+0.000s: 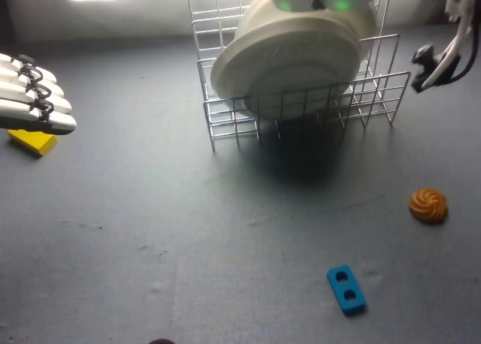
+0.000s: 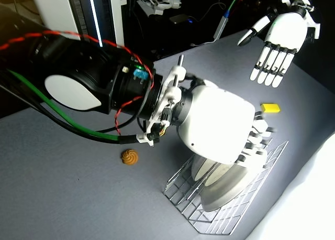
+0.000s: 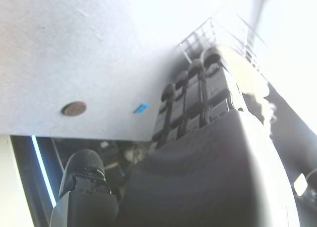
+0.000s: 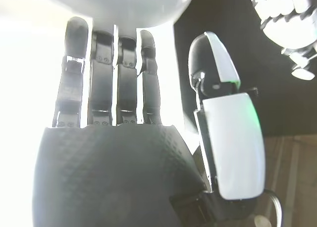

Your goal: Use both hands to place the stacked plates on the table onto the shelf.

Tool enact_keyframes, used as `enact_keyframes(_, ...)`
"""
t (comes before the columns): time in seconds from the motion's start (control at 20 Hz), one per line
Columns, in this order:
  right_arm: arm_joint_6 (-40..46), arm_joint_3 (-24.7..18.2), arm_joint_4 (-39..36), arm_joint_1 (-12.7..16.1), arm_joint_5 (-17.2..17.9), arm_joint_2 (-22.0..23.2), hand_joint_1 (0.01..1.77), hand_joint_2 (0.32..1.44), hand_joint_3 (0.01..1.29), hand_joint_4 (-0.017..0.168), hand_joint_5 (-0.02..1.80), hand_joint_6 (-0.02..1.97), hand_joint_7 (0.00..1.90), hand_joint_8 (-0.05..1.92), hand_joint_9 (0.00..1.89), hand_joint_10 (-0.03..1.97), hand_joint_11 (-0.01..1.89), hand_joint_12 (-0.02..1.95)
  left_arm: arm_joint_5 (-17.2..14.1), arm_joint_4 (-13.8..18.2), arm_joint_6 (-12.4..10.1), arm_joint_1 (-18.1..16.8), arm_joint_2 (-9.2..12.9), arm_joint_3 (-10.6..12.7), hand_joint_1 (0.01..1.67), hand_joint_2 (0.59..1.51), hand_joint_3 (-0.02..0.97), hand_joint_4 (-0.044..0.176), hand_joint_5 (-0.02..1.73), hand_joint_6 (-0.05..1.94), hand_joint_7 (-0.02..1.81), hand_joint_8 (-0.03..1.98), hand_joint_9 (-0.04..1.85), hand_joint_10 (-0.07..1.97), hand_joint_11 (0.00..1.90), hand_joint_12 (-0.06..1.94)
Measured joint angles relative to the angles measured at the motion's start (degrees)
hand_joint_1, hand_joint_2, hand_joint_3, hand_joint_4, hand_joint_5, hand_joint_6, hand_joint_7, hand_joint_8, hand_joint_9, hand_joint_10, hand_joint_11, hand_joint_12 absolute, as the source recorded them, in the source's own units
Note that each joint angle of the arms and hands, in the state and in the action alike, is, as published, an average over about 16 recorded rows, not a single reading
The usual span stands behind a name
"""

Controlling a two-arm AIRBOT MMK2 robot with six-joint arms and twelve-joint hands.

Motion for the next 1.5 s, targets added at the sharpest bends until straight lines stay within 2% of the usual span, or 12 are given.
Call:
enact_keyframes(0.2, -8.6, -4.2, 1.5, 0.5, 0.9, 3.9, 0.65, 1.18, 0.01, -0.002, 0.43, 0.01, 0.50, 0.02, 0.51, 0.03, 0.08, 1.12, -1.0, -0.4, 0.0, -0.6, 0.0, -0.6, 0.02, 1.132, 0.014, 0.002, 0.05, 0.01, 0.07, 0.00, 0.06, 0.02, 0.02, 0.11)
enact_keyframes(0.35, -17.5, -8.8, 3.7, -0.1, 2.9, 8.1, 0.56, 1.15, 0.01, -0.001, 0.39, 0.03, 0.47, 0.06, 0.47, 0.06, 0.05, 1.14, -2.2, -1.0, 0.1, -1.2, 0.0, -1.5, 0.02, 1.148, 0.014, 0.002, 0.12, 0.03, 0.15, 0.04, 0.13, 0.06, 0.05, 0.24)
enact_keyframes(0.45, -24.2, -12.3, 5.5, -1.1, 5.0, 11.2, 0.48, 1.12, 0.01, 0.000, 0.39, 0.15, 0.45, 0.20, 0.44, 0.21, 0.07, 1.23, -3.1, -1.3, 0.4, -1.7, 0.1, -2.3, 0.03, 1.158, 0.014, 0.001, 0.17, 0.17, 0.20, 0.20, 0.18, 0.23, 0.09, 0.44)
enact_keyframes(0.55, -31.3, -15.9, 8.1, -2.3, 7.4, 14.4, 0.41, 1.10, 0.01, 0.000, 0.41, 0.38, 0.45, 0.43, 0.44, 0.45, 0.14, 1.32, -4.0, -1.8, 0.9, -2.3, 0.2, -3.2, 0.03, 1.162, 0.014, 0.000, 0.26, 0.41, 0.31, 0.44, 0.29, 0.47, 0.19, 0.67)
enact_keyframes(0.8, -47.2, -24.2, 16.6, -6.2, 14.5, 21.8, 0.23, 1.06, 0.01, 0.002, 0.67, 0.97, 0.70, 1.02, 0.68, 1.04, 0.53, 1.58, -5.8, -2.5, 2.2, -3.3, 0.4, -5.9, 0.07, 1.168, 0.013, 0.004, 0.74, 1.01, 0.81, 1.04, 0.80, 1.07, 0.70, 1.25)
enact_keyframes(1.0, -55.0, -29.1, 21.3, -9.1, 19.7, 26.5, 0.19, 1.13, 0.01, 0.003, 0.98, 1.45, 1.03, 1.49, 1.02, 1.52, 0.98, 1.81, -6.6, -2.5, 3.3, -3.8, 0.5, -7.9, 0.23, 1.203, 0.010, 0.041, 1.11, 1.49, 1.20, 1.52, 1.20, 1.55, 1.14, 1.67)
enact_keyframes(1.15, -58.7, -31.6, 23.8, -10.8, 22.4, 28.6, 0.23, 1.20, 0.01, 0.003, 1.20, 1.79, 1.25, 1.81, 1.26, 1.84, 1.32, 1.91, -6.8, -2.3, 4.0, -4.0, 0.7, -9.2, 0.36, 1.223, 0.007, 0.073, 1.32, 1.83, 1.41, 1.84, 1.44, 1.86, 1.43, 1.89)
enact_keyframes(1.25, -60.3, -32.6, 25.1, -11.4, 23.4, 29.5, 0.26, 1.25, 0.01, 0.004, 1.34, 1.91, 1.40, 1.90, 1.42, 1.93, 1.50, 1.91, -6.7, -2.2, 4.3, -4.1, 0.7, -9.9, 0.43, 1.236, 0.006, 0.092, 1.46, 1.93, 1.56, 1.93, 1.59, 1.93, 1.60, 1.92)
enact_keyframes(1.35, -61.1, -33.3, 26.0, -11.8, 24.2, 30.0, 0.29, 1.28, 0.01, 0.005, 1.46, 1.92, 1.53, 1.91, 1.55, 1.93, 1.64, 1.91, -6.8, -2.0, 4.4, -4.1, 0.8, -10.2, 0.48, 1.250, 0.004, 0.106, 1.56, 1.93, 1.65, 1.92, 1.70, 1.94, 1.71, 1.93)
enact_keyframes(1.5, -61.9, -34.0, 26.7, -12.4, 24.8, 30.7, 0.34, 1.36, 0.01, 0.006, 1.57, 1.93, 1.66, 1.91, 1.70, 1.93, 1.80, 1.91, -6.7, -1.9, 4.5, -4.1, 0.8, -10.5, 0.60, 1.289, 0.001, 0.137, 1.56, 1.93, 1.66, 1.93, 1.72, 1.94, 1.75, 1.94)
